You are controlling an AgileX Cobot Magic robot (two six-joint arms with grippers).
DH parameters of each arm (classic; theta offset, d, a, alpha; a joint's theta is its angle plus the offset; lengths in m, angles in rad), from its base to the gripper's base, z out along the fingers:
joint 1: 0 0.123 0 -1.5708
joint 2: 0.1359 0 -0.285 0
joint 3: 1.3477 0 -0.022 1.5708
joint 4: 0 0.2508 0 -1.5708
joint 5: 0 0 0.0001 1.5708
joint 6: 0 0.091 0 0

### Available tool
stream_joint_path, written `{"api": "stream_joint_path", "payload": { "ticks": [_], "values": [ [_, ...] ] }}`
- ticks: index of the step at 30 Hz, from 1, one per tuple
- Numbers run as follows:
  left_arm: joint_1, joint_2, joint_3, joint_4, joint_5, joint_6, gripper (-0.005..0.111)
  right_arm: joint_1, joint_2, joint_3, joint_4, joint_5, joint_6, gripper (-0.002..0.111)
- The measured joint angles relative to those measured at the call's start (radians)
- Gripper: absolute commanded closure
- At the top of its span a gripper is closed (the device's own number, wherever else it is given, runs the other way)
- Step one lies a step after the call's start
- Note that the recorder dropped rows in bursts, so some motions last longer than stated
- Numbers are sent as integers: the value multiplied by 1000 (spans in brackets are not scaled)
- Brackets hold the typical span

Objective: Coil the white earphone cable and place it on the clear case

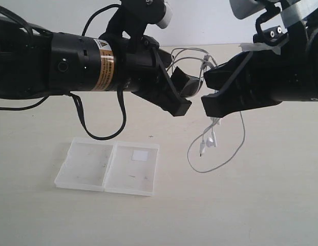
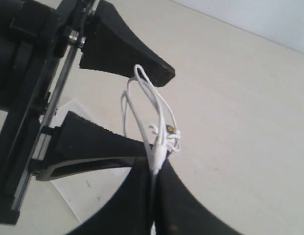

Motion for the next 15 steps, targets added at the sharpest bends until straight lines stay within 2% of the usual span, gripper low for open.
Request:
{"api": "stream_joint_path", "payload": {
  "ticks": [4,8,15],
  "values": [
    [0,-4,0,0,36,-4,27,0,0,0,-122,7,127,108],
    [0,-25,0,2,53,-4,27,0,0,0,-218,31,214,108],
    [0,-74,0,26,55,-4,27,0,0,0,-270,42,250,108]
  ]
}}
